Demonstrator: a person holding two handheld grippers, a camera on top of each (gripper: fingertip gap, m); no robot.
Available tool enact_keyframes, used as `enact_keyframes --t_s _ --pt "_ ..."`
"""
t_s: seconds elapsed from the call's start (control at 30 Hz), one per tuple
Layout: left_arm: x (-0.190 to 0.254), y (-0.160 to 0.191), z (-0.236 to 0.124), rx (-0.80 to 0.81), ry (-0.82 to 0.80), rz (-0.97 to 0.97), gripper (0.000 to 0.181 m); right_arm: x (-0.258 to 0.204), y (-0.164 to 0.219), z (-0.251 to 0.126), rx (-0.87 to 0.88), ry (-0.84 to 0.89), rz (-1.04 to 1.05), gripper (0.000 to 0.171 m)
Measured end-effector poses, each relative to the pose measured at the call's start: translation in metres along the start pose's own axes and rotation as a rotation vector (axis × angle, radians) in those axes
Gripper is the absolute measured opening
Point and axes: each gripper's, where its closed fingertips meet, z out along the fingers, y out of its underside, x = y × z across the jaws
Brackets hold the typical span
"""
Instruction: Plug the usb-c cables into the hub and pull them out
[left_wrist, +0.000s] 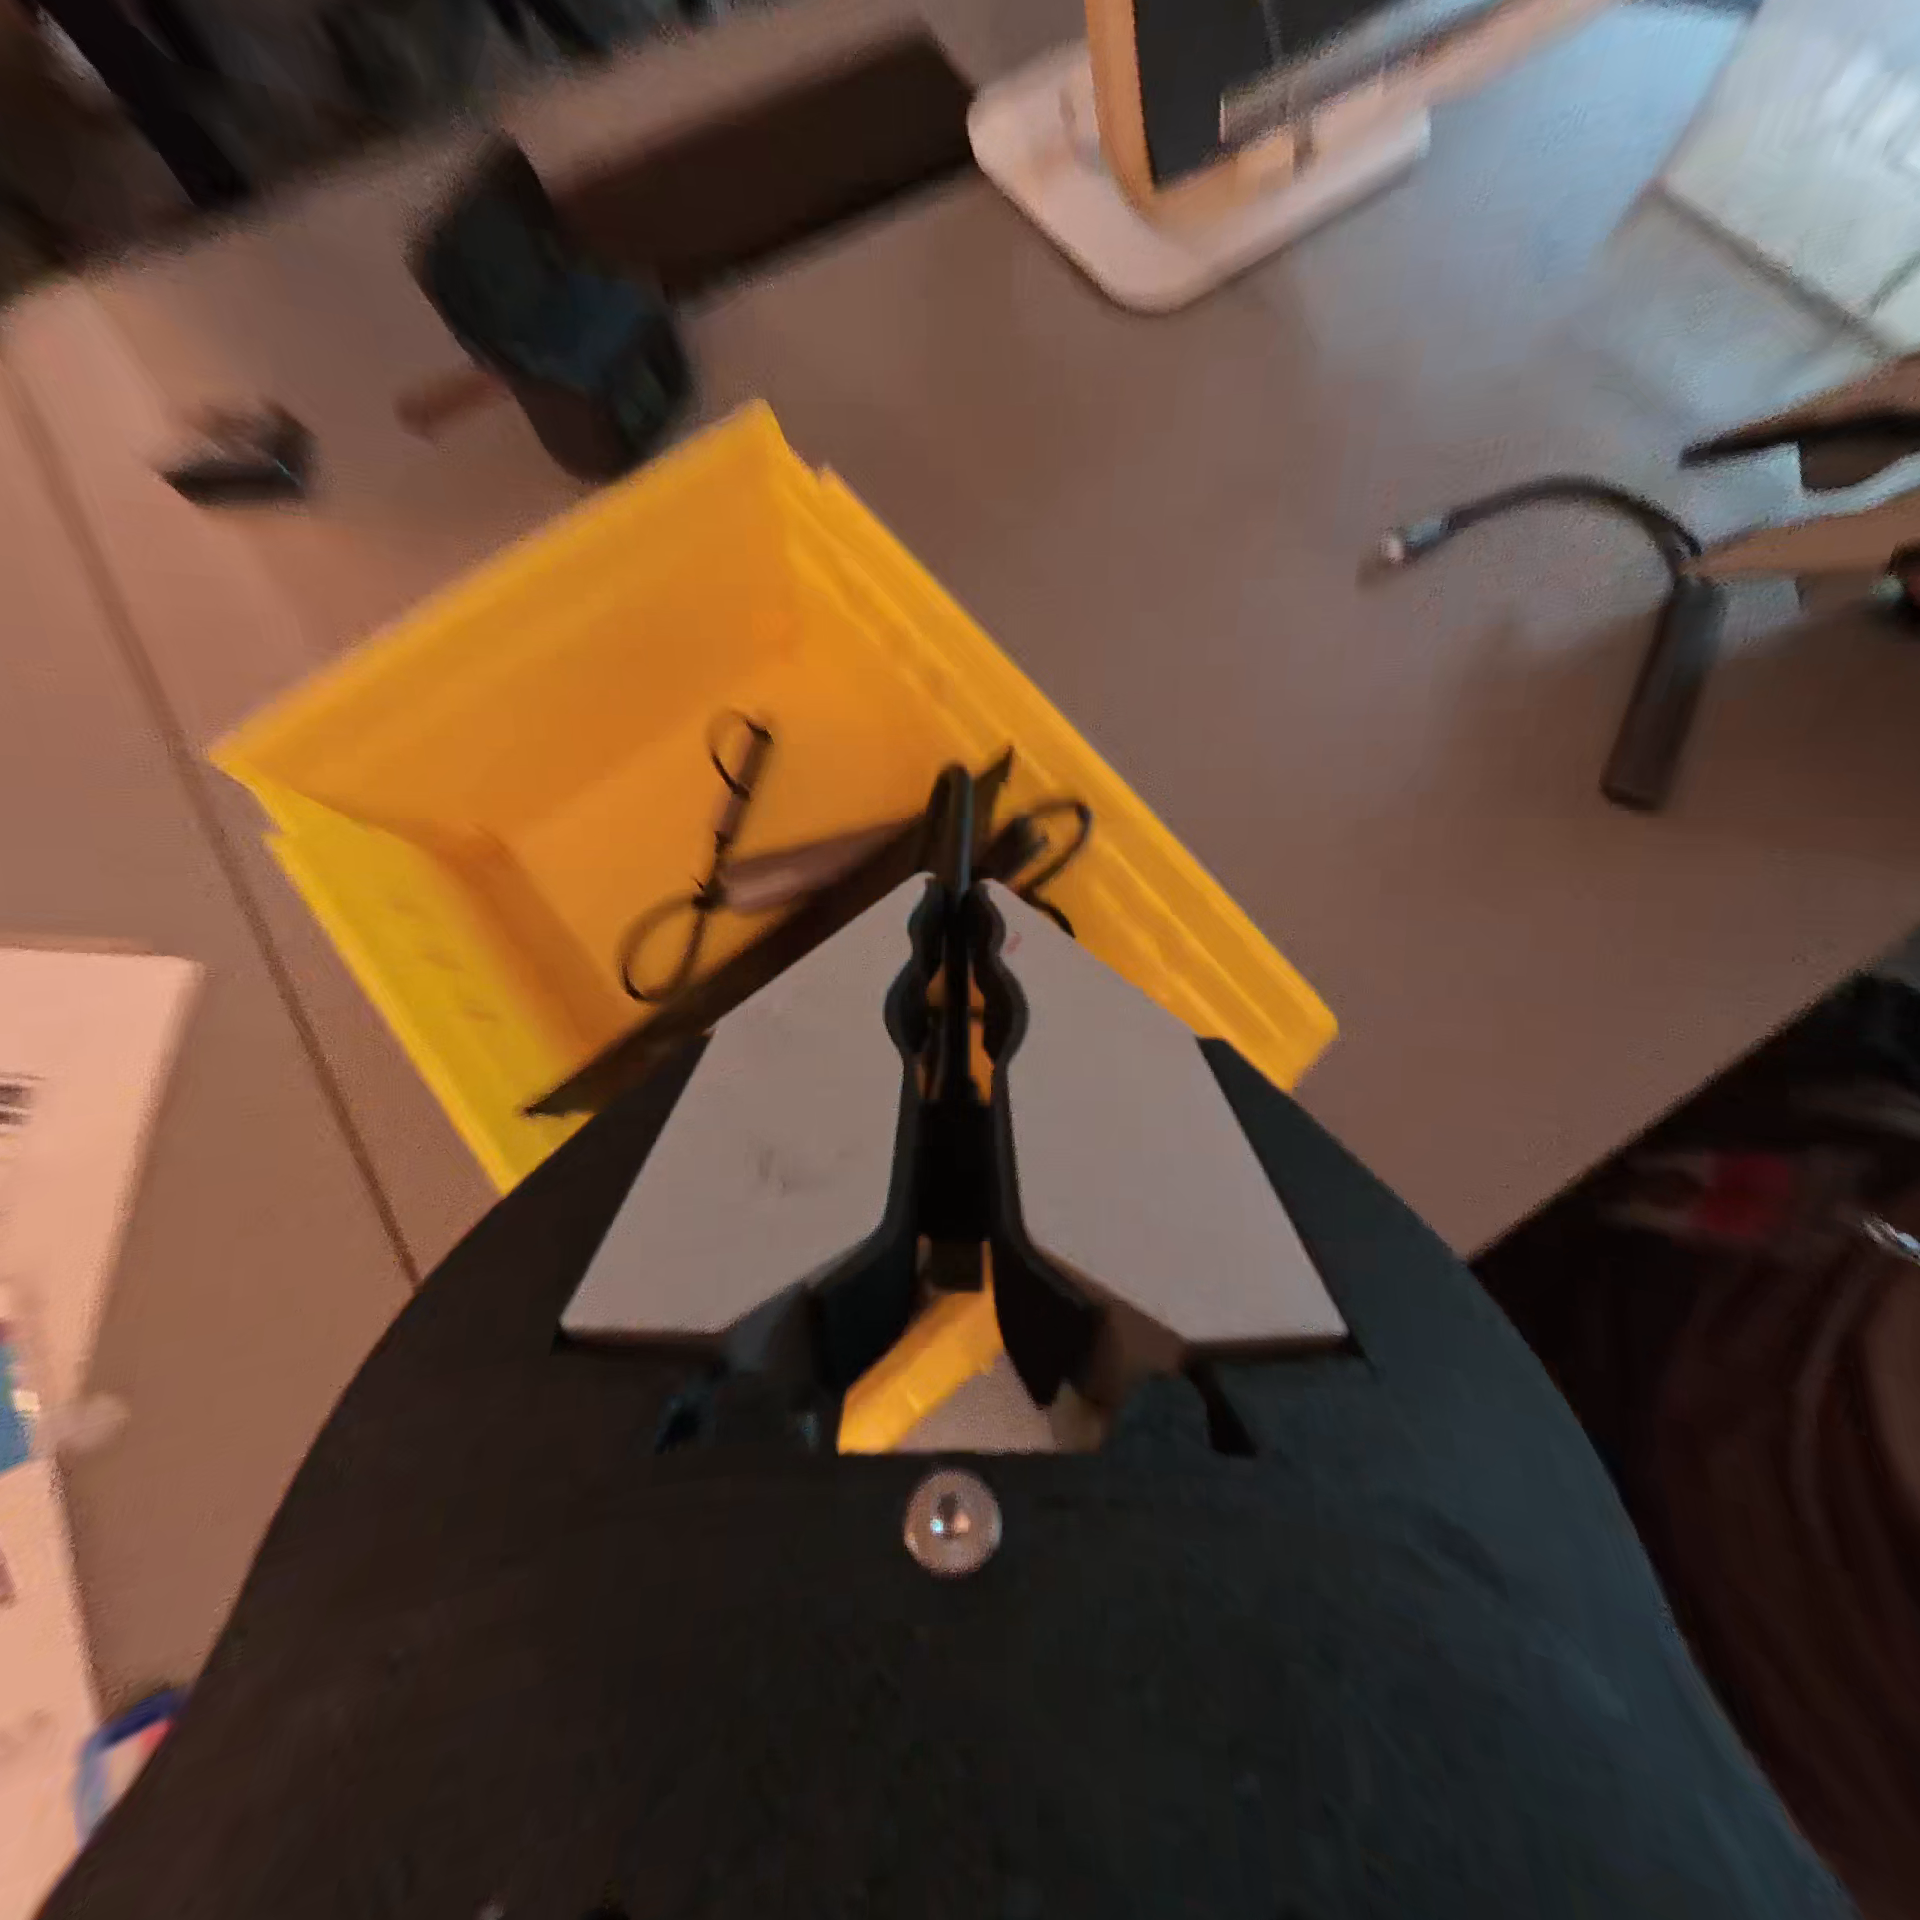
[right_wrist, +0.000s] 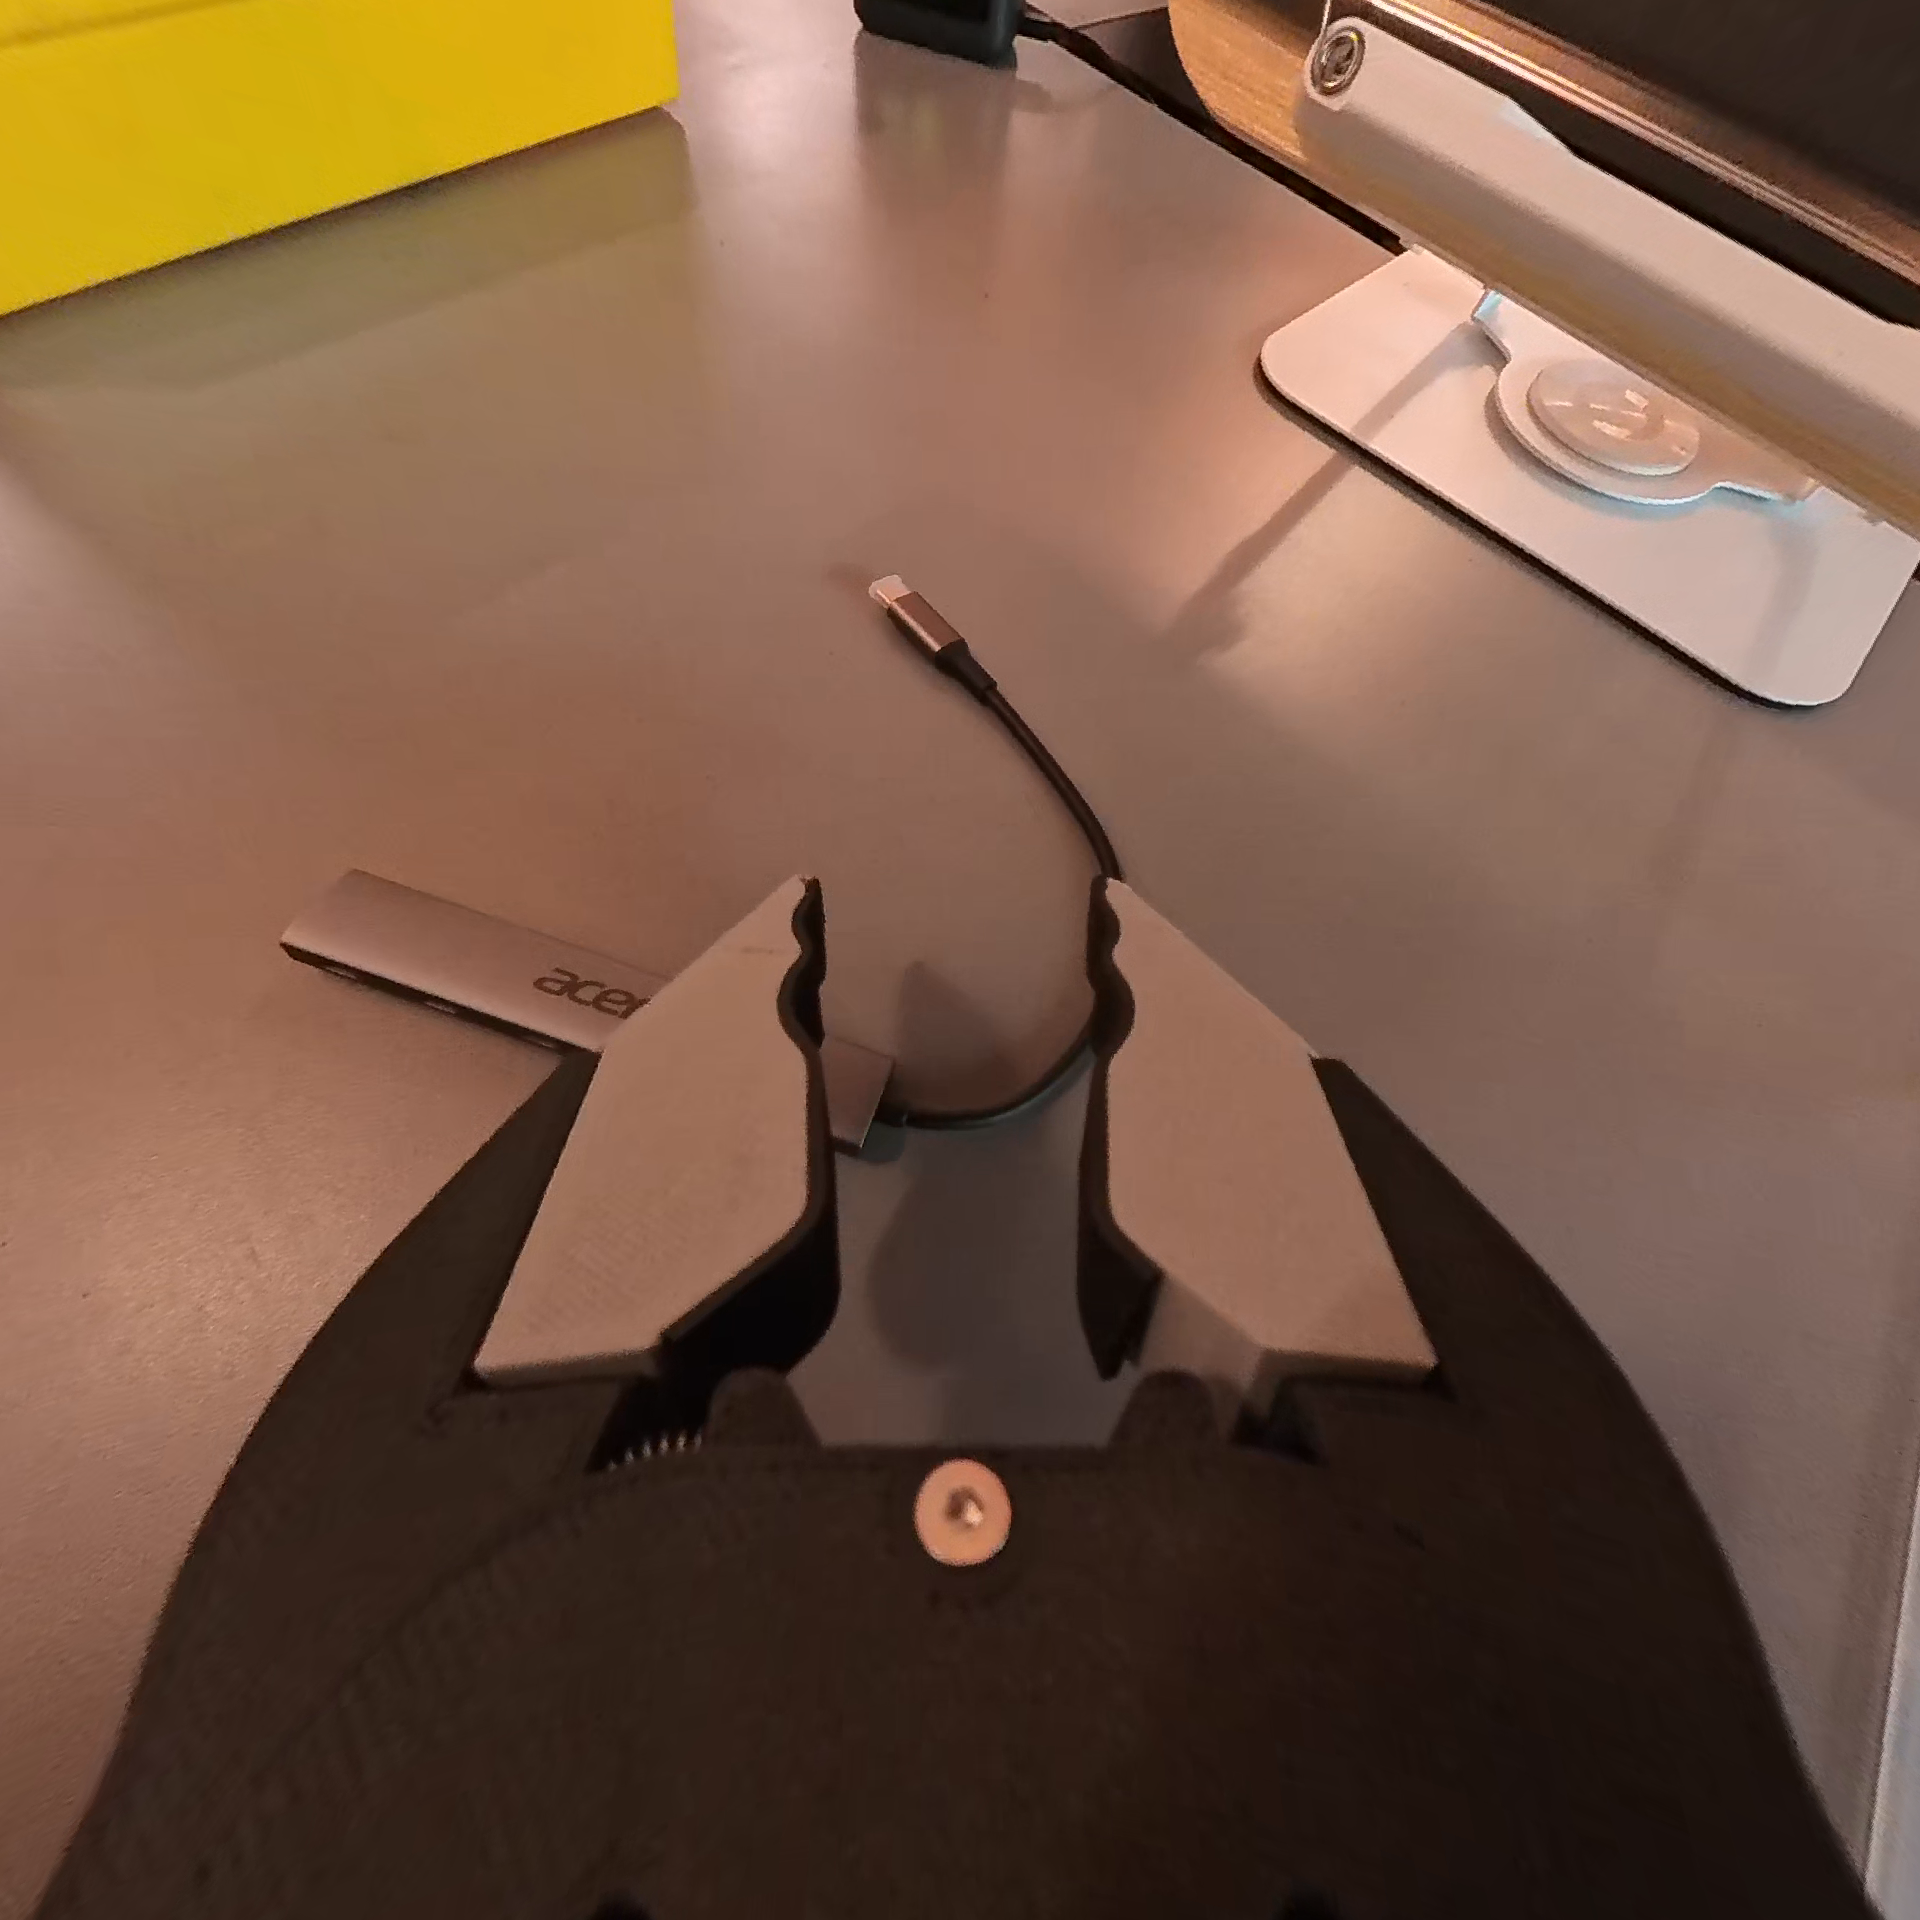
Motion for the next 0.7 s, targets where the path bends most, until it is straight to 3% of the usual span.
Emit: enact_keyframes --t_s 0.13,0.3,0.57,0.7 --pt "0.012 -0.046 -0.028 0.148 -0.038 0.058 0.002 0.001 0.0 -0.001 0.001 0.011 -0.005 0.048" --pt "0.076 -0.072 -0.027 0.211 0.075 0.156 0.002 -0.007 -0.019 -0.015 0.101 -0.043 -0.022 0.047" --pt "0.225 -0.069 0.03 0.156 0.396 0.365 0.002 -0.045 -0.096 -0.108 0.321 -0.114 -0.134 0.056" --pt "0.296 -0.07 0.074 0.148 0.512 0.45 0.002 -0.074 -0.108 -0.127 0.39 -0.15 -0.19 0.064"
